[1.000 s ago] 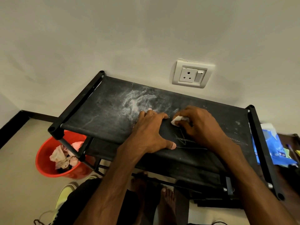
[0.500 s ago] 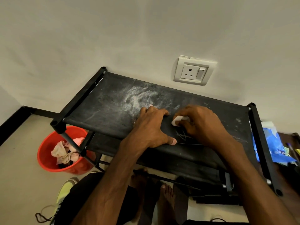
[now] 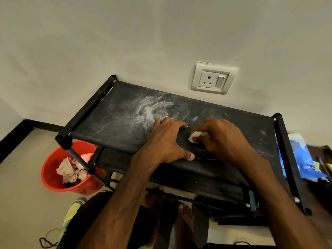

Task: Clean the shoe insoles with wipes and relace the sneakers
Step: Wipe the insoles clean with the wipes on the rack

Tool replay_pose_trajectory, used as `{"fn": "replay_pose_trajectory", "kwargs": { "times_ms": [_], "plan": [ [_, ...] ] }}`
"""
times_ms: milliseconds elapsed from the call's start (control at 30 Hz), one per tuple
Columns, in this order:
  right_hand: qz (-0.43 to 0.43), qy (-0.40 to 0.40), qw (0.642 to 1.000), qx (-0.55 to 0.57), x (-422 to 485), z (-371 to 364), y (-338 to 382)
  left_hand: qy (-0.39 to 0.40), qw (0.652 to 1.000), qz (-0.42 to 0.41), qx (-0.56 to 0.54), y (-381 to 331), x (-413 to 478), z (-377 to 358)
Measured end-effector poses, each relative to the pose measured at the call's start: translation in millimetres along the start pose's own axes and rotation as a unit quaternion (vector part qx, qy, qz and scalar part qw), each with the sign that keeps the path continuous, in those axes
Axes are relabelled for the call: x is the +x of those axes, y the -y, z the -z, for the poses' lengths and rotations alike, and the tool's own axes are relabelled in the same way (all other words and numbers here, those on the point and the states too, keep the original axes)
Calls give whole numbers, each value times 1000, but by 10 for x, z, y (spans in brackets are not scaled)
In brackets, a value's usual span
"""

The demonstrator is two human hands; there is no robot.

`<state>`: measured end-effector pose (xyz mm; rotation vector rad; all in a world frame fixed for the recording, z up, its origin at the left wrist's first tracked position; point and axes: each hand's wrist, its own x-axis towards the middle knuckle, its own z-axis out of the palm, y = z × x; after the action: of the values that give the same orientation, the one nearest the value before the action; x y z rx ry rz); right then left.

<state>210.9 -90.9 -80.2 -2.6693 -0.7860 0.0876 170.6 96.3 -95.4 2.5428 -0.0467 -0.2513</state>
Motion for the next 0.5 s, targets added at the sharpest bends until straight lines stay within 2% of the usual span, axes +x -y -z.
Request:
{"fn": "replay_pose_trajectory", "kwargs": {
  "times_ms": [67,133,400,500],
  "plan": [
    [-10,-30,999,7,77,-45,-12,0,1000,0,1,7,-3,-1],
    [-11,-23,1000,8,104,-53,-13,2,1000,2,1,13,0,-5],
    [33,82,996,-17,-107,122,35,-1,1000,-1,5,10,9,0],
    [21,21,1000,-9,-35,42,-15,1,1000,3,5,-3,13,5]
  ]
}}
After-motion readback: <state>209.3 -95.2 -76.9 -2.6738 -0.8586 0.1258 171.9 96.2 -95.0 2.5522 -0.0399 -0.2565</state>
